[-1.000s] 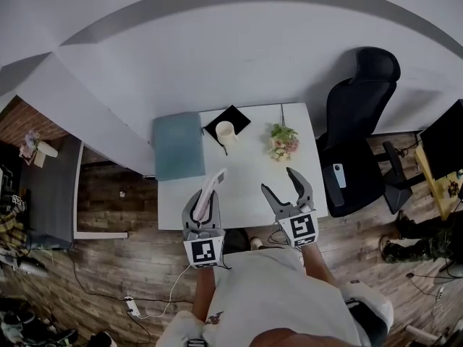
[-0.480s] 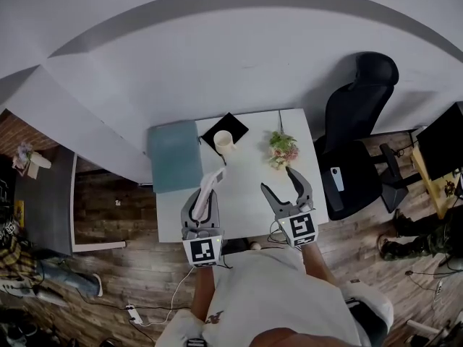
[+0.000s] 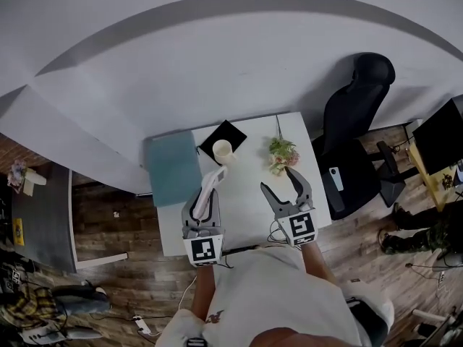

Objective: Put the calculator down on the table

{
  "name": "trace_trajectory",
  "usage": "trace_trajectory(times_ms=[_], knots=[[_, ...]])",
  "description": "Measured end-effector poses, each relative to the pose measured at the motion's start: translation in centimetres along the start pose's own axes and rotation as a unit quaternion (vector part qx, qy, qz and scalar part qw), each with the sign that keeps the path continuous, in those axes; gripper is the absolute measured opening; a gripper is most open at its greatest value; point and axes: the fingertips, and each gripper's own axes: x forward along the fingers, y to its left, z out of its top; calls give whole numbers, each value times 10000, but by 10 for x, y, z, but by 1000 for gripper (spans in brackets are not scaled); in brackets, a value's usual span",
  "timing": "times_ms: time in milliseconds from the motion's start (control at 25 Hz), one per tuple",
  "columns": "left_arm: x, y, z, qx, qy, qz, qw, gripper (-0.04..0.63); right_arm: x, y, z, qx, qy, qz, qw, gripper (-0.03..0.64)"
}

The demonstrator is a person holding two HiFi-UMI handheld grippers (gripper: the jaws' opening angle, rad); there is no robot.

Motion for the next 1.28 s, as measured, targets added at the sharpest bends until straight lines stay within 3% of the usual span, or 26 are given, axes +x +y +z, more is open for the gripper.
trace_trajectory(times_ms=[560, 960, 1280], knots=[[39, 41, -17, -281, 22, -244, 9993, 98, 46, 2, 2, -151, 273, -277, 9991, 310], [55, 63, -37, -726, 51, -371, 9967, 98, 77, 4, 3, -401, 531, -438, 9968, 308], [67, 63, -41, -674, 186, -492, 9963, 98, 86, -3, 4, -468, 540, -443, 9965, 308]])
